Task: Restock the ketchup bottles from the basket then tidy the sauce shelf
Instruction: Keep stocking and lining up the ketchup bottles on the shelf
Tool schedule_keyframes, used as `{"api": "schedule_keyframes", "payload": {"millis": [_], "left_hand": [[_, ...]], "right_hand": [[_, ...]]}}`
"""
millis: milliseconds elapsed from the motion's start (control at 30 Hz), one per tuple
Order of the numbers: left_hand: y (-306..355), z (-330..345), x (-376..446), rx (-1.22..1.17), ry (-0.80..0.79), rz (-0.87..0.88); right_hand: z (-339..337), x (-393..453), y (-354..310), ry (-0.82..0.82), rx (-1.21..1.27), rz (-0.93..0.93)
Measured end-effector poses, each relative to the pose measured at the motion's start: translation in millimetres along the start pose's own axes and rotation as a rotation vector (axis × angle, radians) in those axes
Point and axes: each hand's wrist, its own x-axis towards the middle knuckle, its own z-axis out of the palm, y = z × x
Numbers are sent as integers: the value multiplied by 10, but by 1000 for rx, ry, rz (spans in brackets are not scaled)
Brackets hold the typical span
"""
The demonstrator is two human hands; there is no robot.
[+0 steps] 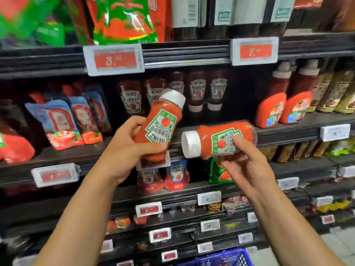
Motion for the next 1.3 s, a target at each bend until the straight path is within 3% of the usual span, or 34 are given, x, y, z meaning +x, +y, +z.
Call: {"api": "schedule_keyframes", "payload": {"millis": [133, 333, 533, 733, 833, 933, 1300], "left_hand": [[169, -66, 275, 41, 73, 45], [403, 221, 520, 10, 189, 129], [452, 546, 812, 69, 329, -54], [441, 726, 1032, 211, 554, -90], [442, 800, 1100, 237, 487, -57], [473, 888, 1136, 272, 366, 121], [356, 671, 1362, 663, 335, 250]], "right_hand": [[183, 166, -71, 78, -20, -46], [363, 458, -347, 52, -85, -72], [387, 787, -491, -16, -191, -29], [368, 1015, -567, -15, -237, -30], [359, 1092, -591, -36, -269, -36], [346, 1168, -566, -75, -302, -21], [366, 1434, -427, -87, -556, -92]]}}
